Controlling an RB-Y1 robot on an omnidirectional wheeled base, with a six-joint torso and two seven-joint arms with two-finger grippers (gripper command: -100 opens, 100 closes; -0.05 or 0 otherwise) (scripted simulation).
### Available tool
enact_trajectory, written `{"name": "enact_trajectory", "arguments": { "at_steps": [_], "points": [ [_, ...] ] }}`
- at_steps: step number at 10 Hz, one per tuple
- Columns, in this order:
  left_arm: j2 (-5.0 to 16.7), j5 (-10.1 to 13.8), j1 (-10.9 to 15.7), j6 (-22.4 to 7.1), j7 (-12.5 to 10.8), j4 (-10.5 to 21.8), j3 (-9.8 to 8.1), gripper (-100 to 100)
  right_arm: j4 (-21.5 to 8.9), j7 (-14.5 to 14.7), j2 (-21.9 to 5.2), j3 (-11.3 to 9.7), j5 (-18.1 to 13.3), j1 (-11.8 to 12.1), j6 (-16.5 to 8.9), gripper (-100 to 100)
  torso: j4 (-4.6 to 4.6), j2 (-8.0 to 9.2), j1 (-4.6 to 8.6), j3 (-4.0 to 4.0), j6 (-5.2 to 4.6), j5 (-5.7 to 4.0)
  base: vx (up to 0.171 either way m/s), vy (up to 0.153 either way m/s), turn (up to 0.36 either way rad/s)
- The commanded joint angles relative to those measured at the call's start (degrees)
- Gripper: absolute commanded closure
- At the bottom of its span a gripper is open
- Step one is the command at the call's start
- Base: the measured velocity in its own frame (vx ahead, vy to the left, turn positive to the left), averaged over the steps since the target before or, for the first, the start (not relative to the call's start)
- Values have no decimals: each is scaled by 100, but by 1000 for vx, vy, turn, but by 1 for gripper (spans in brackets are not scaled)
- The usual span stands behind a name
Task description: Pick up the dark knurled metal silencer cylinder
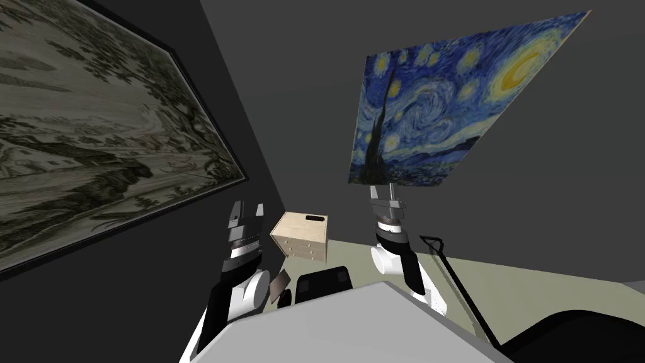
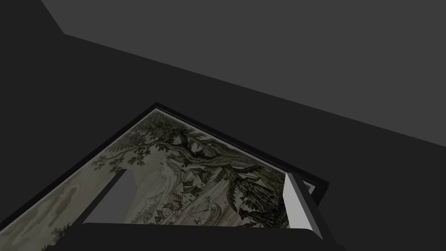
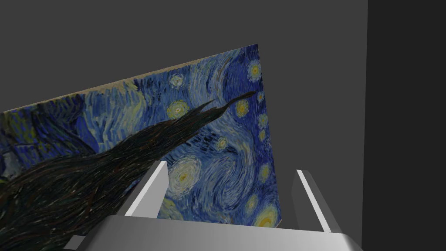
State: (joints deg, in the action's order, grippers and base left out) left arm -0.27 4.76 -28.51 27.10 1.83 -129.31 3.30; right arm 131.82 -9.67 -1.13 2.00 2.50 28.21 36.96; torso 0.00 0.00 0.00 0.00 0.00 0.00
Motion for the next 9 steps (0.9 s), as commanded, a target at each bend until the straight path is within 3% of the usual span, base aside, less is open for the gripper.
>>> {"name": "enact_trajectory", "arguments": {
  "at_steps": [1,4,9],
  "points": [
    [169,17,-36,-38,14,42,-13,-100,0,0,0,0,0,0,0,0,0,0,0,0,0,0,-19,-9,-113],
    [531,98,-177,-189,74,217,-67,-100,0,0,0,-1,0,-1,0,0,-4,21,4,12,-2,-1,-57,-16,-172],
    [1008,412,-582,-652,264,771,-231,-100,0,0,0,-1,0,-2,-1,0,-10,42,14,24,-4,-3,-100,-44,-343]
  ]
}}
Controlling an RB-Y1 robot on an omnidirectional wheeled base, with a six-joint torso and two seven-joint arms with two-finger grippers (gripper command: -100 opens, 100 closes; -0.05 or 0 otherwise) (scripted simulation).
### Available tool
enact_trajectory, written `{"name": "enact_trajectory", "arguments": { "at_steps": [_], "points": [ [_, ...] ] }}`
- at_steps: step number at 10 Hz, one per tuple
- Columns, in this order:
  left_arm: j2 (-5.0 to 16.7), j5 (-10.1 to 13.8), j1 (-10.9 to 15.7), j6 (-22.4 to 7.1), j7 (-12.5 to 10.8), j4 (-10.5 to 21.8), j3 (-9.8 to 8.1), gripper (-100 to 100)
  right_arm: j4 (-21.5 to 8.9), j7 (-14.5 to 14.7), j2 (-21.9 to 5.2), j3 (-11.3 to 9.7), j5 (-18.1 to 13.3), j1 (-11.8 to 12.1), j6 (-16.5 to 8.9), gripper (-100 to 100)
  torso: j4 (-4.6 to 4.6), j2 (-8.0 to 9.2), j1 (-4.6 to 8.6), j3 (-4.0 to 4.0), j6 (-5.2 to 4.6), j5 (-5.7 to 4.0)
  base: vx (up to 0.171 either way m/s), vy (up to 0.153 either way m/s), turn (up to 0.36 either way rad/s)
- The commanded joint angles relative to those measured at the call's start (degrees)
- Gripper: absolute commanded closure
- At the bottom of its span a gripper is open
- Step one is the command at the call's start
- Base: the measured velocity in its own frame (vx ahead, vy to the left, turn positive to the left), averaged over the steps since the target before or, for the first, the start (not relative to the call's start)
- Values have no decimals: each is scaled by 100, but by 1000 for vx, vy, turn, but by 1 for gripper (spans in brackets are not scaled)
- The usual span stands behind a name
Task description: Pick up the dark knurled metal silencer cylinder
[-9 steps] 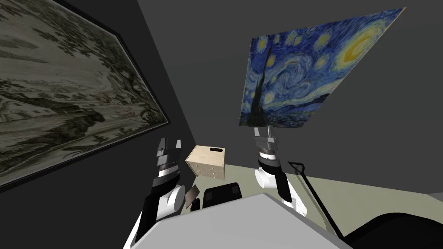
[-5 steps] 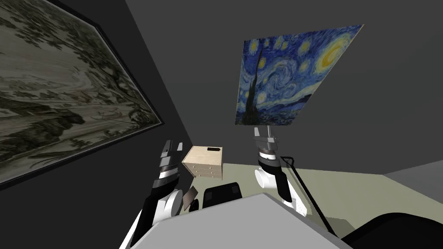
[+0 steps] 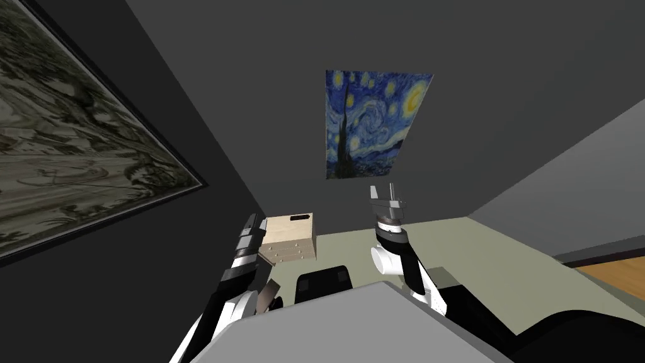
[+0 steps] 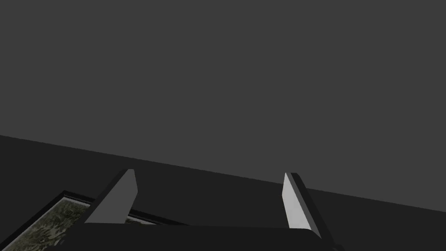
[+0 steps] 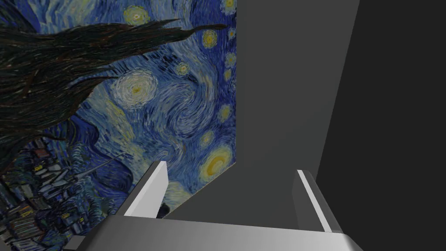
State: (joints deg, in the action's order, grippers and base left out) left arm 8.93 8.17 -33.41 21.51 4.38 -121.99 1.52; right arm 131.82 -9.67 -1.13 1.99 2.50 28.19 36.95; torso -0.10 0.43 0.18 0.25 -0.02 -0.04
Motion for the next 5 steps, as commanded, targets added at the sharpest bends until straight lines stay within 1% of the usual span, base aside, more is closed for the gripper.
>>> {"name": "enact_trajectory", "arguments": {
  "at_steps": [1,2,4,5],
  "points": [
    [165,165,-189,-209,60,184,-96,-100,0,0,0,0,0,0,0,0,0,0,0,0,0,0,-85,-75,-507],
    [236,272,-288,-332,114,338,-143,-100,0,0,0,1,0,1,0,0,1,-4,1,-2,6,0,-85,-90,-233],
    [362,525,-487,-591,233,674,-246,-100,0,0,0,0,0,0,0,0,0,-4,0,-2,-2,-1,-78,-70,-446],
    [362,525,-487,-591,233,674,-246,-100,0,0,0,0,0,0,0,0,1,-5,-6,-3,1,0,-37,-49,-193]
  ]
}}
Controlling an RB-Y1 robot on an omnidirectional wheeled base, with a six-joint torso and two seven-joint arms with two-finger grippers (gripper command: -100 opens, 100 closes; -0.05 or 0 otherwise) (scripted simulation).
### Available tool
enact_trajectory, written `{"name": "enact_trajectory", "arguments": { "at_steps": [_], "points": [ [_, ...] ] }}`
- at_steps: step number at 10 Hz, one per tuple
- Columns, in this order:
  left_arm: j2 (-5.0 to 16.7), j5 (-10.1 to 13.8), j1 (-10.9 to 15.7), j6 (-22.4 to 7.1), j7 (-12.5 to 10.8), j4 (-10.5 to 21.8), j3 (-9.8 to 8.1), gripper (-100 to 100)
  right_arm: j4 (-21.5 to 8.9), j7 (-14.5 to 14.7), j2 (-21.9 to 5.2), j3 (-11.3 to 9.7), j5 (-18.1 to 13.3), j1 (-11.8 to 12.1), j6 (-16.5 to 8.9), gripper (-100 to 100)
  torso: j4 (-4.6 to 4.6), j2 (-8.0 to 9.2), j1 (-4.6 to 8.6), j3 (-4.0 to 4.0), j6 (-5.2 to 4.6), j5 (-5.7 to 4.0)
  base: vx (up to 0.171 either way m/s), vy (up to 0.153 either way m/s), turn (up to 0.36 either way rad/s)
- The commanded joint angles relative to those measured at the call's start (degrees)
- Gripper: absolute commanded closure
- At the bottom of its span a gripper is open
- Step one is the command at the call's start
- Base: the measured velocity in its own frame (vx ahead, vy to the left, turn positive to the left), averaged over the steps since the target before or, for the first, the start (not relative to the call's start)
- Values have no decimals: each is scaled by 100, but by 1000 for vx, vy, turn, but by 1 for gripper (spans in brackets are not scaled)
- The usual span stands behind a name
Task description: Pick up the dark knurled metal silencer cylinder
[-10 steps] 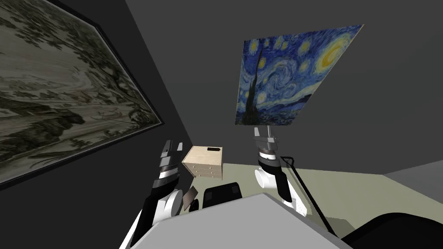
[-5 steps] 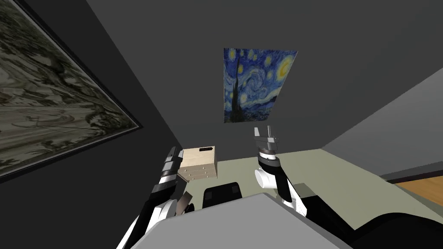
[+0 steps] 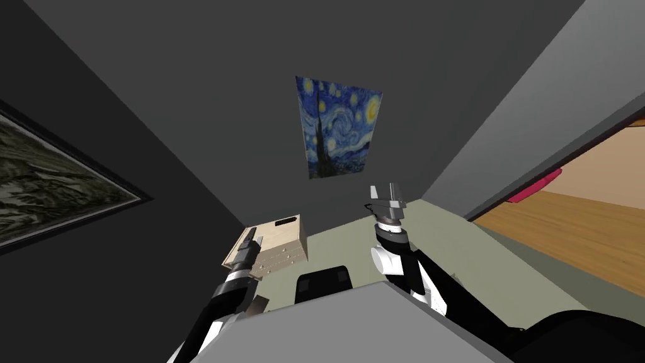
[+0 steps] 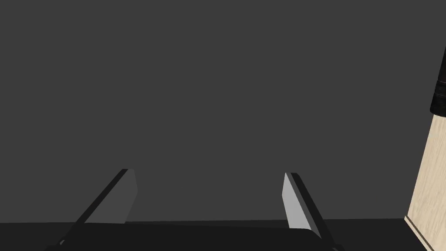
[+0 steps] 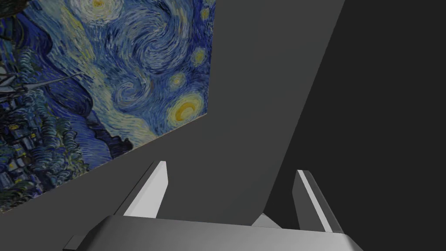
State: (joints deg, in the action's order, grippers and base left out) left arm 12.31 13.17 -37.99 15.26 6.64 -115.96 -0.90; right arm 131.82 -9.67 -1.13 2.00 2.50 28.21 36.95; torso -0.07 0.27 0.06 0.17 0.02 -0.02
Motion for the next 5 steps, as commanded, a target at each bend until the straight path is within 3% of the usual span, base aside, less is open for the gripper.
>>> {"name": "enact_trajectory", "arguments": {
  "at_steps": [1,4,5],
  "points": [
    [83,171,-126,-102,71,251,-60,-100,0,0,0,0,0,0,0,0,0,0,0,0,0,0,-19,-58,-387],
    [240,654,-391,-513,277,804,-240,-100,0,0,0,0,0,0,0,0,3,-10,6,-7,-2,-1,-11,-79,-440],
    [240,688,-391,-513,277,832,-240,-100,0,0,0,0,0,0,0,0,3,-10,8,-6,-2,-2,0,-54,-207]
  ]
}}
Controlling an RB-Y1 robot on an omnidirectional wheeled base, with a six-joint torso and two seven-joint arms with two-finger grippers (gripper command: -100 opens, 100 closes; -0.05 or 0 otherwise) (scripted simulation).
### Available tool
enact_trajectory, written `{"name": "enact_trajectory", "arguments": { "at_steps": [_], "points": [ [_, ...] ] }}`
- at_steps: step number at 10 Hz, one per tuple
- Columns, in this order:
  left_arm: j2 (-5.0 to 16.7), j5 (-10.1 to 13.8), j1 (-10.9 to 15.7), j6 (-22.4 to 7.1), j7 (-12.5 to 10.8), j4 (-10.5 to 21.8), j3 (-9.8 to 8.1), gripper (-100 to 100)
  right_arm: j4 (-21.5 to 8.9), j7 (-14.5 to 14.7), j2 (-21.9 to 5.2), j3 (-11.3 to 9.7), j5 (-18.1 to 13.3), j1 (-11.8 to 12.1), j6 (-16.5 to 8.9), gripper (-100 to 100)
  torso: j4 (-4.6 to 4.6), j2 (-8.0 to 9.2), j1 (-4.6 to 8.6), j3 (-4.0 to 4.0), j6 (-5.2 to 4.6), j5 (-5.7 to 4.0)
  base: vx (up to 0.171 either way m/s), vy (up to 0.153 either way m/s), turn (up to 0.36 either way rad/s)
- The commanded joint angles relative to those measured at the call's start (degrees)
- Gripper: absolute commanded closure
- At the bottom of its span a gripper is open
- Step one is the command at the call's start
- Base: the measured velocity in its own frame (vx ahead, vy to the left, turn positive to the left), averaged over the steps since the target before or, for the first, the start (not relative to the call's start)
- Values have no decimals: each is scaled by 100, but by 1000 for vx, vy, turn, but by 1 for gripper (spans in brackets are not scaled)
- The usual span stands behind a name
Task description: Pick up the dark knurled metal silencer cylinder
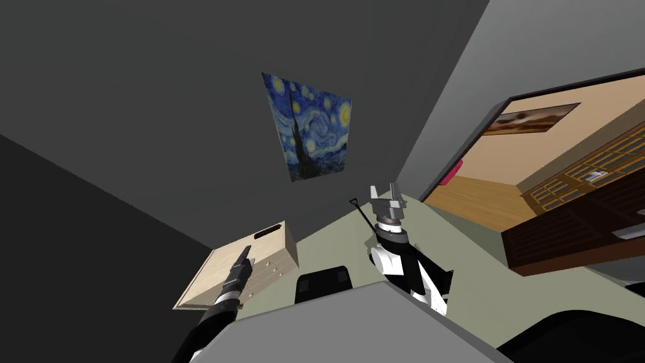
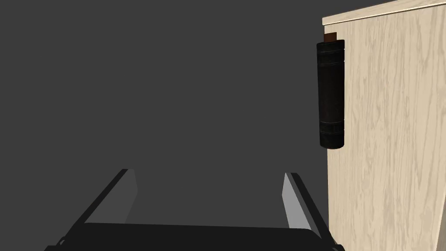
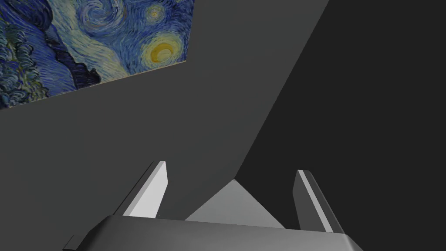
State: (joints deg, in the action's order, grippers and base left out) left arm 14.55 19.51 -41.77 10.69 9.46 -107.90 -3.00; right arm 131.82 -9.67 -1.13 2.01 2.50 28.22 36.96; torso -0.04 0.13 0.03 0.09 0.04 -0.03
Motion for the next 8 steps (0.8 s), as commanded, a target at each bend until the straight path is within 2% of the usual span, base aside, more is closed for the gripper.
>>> {"name": "enact_trajectory", "arguments": {
  "at_steps": [1,3,4,5,6,8],
  "points": [
    [60,251,-89,-192,67,231,-92,-100,0,0,0,0,0,0,0,0,0,0,0,0,0,0,20,-40,-326],
    [138,637,-217,-458,215,582,-217,-100,0,0,0,0,0,0,0,0,3,-12,-7,-7,-3,2,55,-43,-398],
    [138,684,-217,-458,215,653,-217,-100,0,0,0,0,0,0,0,0,4,-20,-6,-11,-1,2,49,-20,-163],
    [171,917,-266,-586,289,868,-280,-100,0,0,-1,1,0,1,0,0,4,-19,-12,-11,1,3,56,-3,-329],
    [171,917,-266,-586,289,868,-280,-100,0,0,-1,0,0,0,0,0,4,-20,-19,-12,-3,4,49,3,-124],
    [225,1313,-335,-825,438,1214,-407,-100,0,0,-1,1,0,1,0,0,4,-21,-21,-12,-1,5,73,1,-300]
  ]
}}
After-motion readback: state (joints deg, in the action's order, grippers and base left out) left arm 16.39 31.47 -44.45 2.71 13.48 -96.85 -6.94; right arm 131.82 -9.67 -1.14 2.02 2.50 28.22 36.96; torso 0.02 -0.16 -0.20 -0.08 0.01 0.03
